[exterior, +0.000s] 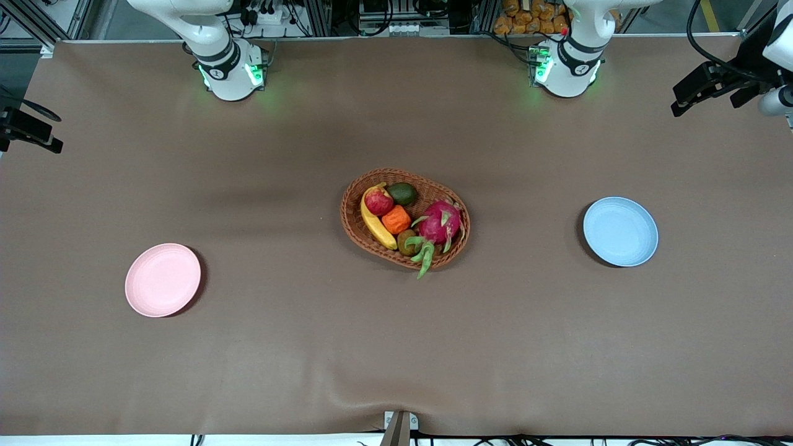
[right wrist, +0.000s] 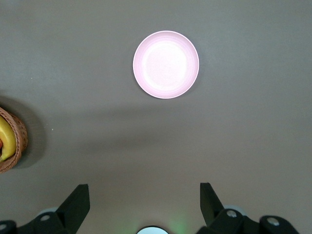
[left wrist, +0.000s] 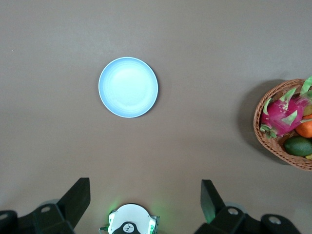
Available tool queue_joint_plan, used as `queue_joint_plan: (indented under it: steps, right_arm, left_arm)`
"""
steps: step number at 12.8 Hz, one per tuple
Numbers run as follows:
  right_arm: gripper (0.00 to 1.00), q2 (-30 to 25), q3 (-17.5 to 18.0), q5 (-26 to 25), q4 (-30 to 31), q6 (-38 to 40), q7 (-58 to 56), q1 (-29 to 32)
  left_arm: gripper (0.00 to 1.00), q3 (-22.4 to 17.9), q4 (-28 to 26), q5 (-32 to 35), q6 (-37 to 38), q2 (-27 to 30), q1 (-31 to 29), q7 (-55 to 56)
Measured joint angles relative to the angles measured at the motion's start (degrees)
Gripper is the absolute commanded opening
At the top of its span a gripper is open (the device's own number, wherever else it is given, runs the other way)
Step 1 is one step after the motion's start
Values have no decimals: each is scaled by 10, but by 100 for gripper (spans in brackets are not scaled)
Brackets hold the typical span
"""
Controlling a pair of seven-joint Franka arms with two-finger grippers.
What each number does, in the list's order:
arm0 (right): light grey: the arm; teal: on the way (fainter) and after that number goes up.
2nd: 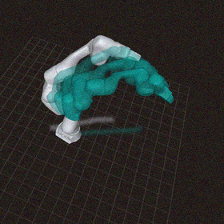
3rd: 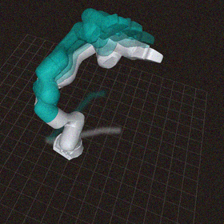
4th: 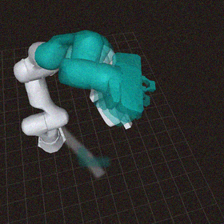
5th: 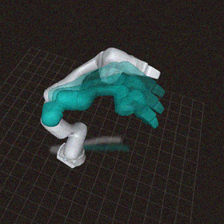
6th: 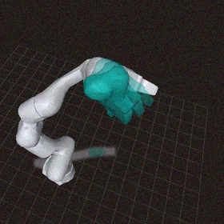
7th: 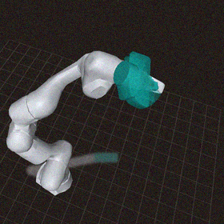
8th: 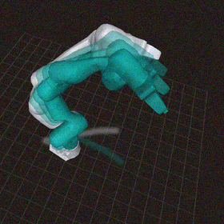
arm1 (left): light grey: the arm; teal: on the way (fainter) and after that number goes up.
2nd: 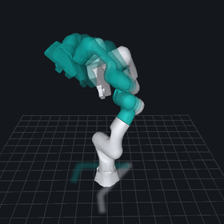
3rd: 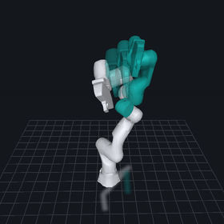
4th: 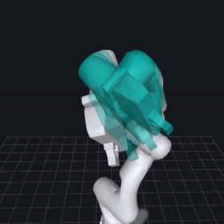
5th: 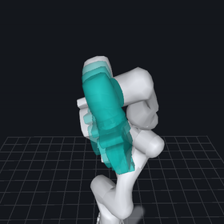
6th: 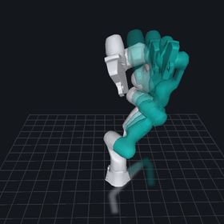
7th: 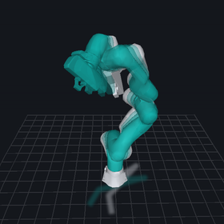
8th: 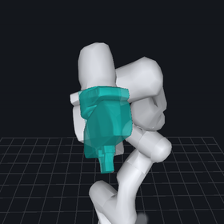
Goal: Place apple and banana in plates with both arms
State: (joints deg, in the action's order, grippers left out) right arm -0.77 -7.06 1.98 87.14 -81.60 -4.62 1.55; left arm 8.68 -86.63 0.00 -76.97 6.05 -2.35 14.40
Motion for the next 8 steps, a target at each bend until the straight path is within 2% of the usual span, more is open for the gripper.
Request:
queue_joint_plan:
  steps: [8]
  right_arm:
    - [100,11,0,-1,3,3,-12,-1]
  left_arm:
    - [100,-5,-1,0,5,-1,1,-61]
